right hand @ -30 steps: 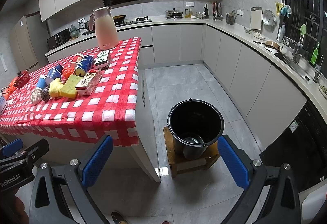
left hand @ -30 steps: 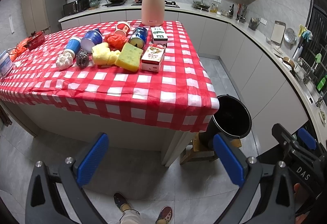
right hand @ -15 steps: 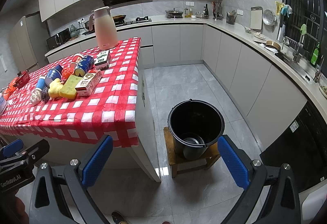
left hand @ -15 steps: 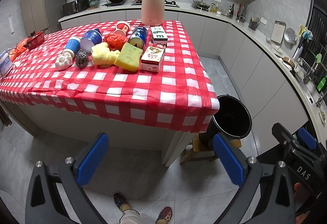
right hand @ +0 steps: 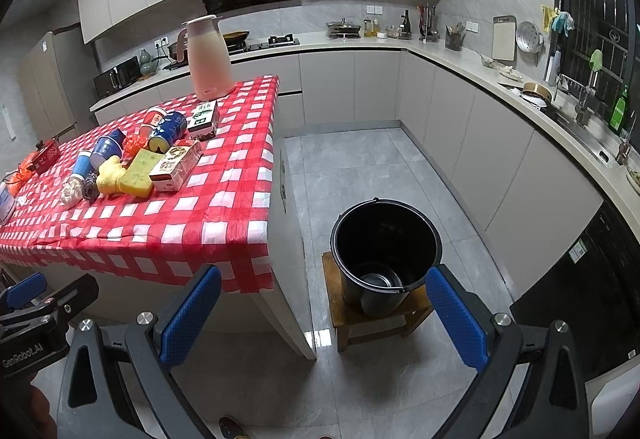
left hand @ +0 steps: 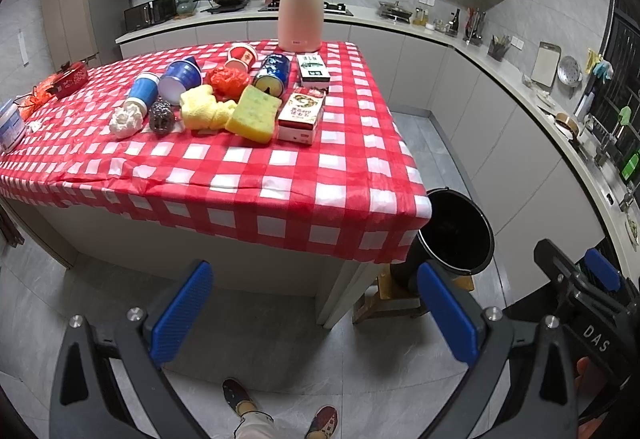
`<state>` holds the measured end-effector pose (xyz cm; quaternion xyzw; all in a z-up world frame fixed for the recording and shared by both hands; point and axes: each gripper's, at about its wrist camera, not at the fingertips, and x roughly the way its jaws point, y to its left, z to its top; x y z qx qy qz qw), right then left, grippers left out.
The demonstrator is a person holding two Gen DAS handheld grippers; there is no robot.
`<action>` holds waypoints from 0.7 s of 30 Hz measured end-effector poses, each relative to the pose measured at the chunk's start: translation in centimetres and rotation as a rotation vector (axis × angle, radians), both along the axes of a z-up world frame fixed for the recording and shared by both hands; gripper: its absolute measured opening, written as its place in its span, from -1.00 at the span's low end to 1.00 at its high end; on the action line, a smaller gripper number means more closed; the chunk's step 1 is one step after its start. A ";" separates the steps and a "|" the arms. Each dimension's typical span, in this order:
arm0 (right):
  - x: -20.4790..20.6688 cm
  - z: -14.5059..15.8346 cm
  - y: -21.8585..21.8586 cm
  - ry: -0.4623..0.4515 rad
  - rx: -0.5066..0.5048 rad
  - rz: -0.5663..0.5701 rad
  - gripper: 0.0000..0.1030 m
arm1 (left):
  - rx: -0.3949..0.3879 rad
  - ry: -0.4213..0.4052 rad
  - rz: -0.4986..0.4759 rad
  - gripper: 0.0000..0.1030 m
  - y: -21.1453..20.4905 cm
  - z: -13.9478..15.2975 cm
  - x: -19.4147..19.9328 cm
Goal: Collect trash
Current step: 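Reach the left tool to the yellow cloth and grasp it while the right tool grasps the milk carton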
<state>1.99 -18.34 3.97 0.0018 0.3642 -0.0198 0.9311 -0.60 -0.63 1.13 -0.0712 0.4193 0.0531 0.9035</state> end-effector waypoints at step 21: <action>5.9 -0.5 6.2 -0.007 0.024 0.085 1.00 | 0.001 -0.006 0.094 0.99 8.4 -0.5 4.7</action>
